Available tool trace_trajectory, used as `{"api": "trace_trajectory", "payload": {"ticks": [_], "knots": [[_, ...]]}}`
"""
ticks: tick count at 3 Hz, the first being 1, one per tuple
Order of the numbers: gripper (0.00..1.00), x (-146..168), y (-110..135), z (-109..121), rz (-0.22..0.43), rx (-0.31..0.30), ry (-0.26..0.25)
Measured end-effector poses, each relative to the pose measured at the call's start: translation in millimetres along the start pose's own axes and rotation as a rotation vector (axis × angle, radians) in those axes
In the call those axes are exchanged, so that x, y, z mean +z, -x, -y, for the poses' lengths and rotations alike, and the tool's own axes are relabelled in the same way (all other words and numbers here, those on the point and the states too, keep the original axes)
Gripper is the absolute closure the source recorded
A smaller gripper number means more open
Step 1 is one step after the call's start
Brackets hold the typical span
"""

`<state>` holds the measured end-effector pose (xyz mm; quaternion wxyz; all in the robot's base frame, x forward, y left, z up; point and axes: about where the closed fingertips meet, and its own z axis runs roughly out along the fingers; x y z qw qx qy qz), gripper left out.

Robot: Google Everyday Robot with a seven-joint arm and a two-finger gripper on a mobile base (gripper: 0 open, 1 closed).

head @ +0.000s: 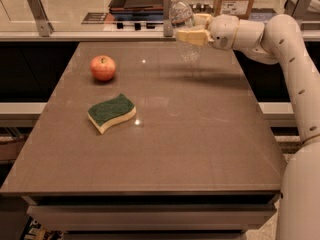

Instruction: Place water bottle upright

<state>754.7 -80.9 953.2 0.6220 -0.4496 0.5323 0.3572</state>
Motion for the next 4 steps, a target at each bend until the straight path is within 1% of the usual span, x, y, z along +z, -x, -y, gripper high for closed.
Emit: {"api": "trace_trajectory", "payload": {"ticks": [1,2,4], "knots": [[1.0,1,-1,4,0.024,0.002,0.006],[1.0,-5,-8,5,0.052,0.006,-0.003],[1.0,-5,-12,7,0.063,0.013,-0.007]]}}
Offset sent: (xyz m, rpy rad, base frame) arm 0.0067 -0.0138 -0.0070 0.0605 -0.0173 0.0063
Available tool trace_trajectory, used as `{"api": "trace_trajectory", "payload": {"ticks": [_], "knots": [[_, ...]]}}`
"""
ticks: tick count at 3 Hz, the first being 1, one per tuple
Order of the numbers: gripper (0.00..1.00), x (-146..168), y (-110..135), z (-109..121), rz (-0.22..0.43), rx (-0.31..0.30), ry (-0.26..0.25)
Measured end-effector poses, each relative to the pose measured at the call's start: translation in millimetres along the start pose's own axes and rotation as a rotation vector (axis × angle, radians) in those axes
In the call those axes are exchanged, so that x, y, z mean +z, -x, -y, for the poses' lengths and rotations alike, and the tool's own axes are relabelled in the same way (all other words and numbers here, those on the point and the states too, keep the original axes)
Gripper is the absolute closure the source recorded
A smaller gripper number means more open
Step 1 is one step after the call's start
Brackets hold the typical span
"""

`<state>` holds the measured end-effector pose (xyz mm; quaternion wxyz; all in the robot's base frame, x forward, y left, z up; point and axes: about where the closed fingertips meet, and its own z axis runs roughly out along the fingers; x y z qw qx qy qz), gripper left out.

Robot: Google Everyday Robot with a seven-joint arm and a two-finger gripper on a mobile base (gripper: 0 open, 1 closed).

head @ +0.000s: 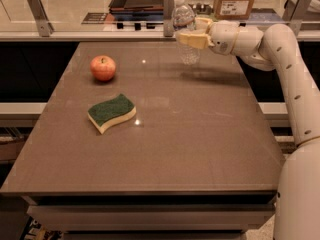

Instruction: Place water bottle upright

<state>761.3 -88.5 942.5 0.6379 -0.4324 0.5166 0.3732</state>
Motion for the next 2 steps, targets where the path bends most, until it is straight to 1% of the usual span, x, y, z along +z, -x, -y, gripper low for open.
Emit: {"api": "trace_trajectory", "payload": {"ticks": [1,2], "knots": [[1.0,-5.7,-17.0,1.0,0.025,0.025,-0.021],[1.0,-6.3,-19.4,1.6,0.027,0.028,-0.023]]}}
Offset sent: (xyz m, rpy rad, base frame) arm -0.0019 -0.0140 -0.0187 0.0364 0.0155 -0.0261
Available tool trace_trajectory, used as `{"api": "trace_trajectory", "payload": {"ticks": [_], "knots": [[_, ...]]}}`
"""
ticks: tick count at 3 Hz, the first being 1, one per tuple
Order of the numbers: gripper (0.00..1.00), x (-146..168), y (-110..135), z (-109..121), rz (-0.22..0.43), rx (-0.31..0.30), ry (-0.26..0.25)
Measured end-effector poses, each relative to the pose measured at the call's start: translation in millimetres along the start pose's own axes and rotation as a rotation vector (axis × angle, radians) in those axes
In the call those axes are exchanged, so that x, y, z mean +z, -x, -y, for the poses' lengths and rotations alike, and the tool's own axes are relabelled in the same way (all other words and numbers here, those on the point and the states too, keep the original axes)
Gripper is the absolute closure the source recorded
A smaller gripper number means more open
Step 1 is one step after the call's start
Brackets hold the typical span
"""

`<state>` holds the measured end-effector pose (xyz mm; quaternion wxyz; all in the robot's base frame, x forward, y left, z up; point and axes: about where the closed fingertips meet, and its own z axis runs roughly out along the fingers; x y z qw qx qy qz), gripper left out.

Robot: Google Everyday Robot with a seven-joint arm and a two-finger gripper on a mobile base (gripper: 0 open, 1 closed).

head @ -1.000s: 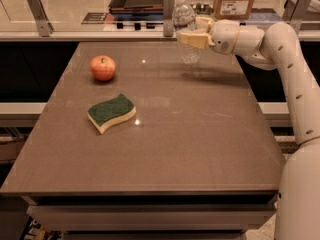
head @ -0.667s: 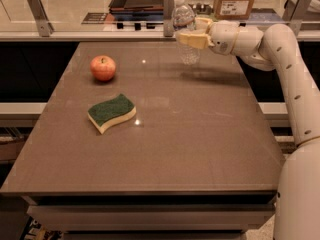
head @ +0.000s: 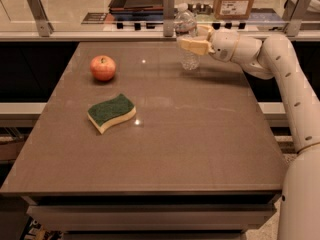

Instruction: Place water bottle upright

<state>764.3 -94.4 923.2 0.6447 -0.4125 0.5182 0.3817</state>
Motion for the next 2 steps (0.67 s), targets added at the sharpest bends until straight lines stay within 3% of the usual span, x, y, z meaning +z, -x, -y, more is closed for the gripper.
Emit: {"api": "trace_trajectory", "payload": {"ticks": [2], "knots": [[1.0,-4.8,-11.0,4.1,0.021,0.019,-0.012]]}}
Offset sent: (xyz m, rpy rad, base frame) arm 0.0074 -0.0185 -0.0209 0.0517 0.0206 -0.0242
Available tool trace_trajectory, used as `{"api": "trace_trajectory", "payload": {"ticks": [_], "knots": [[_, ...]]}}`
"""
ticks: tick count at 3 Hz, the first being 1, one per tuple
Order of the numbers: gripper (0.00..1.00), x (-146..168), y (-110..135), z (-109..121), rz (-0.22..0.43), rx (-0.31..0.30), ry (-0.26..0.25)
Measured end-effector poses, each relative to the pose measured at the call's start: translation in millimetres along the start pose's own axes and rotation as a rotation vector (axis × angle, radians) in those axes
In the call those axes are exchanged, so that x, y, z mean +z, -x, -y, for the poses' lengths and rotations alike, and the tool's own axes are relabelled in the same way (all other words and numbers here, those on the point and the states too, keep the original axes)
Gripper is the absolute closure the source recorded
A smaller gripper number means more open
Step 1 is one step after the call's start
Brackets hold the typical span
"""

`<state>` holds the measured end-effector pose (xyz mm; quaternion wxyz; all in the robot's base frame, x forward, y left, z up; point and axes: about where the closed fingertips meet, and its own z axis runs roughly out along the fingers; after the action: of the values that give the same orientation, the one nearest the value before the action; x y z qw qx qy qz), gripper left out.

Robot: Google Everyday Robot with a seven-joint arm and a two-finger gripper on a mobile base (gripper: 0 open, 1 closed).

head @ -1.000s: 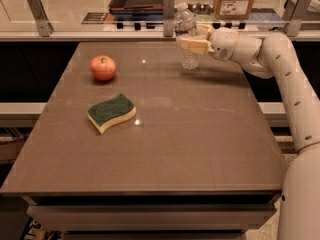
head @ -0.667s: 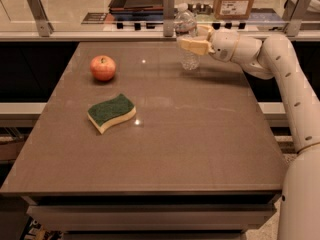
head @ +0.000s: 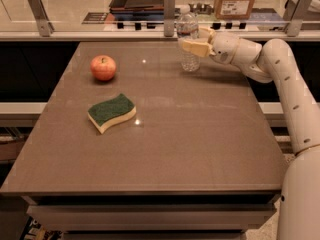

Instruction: Place water bottle upright

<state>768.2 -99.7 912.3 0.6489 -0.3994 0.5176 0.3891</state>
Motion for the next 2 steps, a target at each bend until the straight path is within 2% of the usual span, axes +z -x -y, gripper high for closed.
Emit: {"api": "trace_trajectory", "payload": {"ticks": [2], "knots": [[1.0,-4.0,-6.6,2.1,0.017,0.014,-0.01]]}}
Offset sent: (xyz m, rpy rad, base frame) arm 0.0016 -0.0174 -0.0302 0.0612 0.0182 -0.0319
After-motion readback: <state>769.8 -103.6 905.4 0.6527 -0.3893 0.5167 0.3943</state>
